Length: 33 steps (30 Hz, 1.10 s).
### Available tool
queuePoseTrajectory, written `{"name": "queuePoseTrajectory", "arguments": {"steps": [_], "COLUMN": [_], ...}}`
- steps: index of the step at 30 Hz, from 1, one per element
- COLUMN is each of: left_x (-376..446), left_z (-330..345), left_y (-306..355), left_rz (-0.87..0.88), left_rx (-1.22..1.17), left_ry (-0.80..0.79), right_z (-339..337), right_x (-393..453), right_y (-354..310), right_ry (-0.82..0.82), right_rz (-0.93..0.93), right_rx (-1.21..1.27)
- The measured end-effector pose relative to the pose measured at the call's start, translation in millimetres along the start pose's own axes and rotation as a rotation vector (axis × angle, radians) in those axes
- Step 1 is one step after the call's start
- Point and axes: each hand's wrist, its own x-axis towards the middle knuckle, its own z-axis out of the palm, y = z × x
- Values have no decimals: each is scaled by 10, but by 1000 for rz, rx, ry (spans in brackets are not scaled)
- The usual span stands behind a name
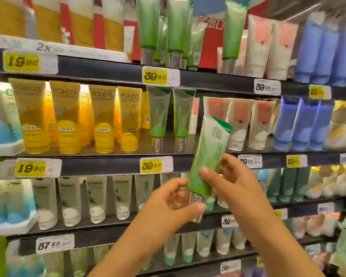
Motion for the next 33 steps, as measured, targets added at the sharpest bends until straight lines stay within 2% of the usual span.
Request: {"name": "queuePoseTrajectory", "arguments": {"steps": [6,12,16,20,25,33], "left_x": [633,1188,1524,1771,2004,2346], "left_z": [250,376,374,305,171,97], "left_y": [369,766,1042,1343,1645,1754], "left_rz": [277,500,509,527,597,469], "left_rx": [310,528,550,521,624,771], "left_ry": [216,343,382,396,540,581], "right_z": [-258,-505,-596,-718,-962,-933], "right_x": [557,1152,1491,1792,2176,2569], "right_y": [-264,-613,-789,-944,-961,-901], "right_ry": [-34,-86,-94,-75,43,141], "right_rz": [-192,-396,-483,-494,-489,-471], "right_rx": [-21,-106,-117,-76,-263,-565]}}
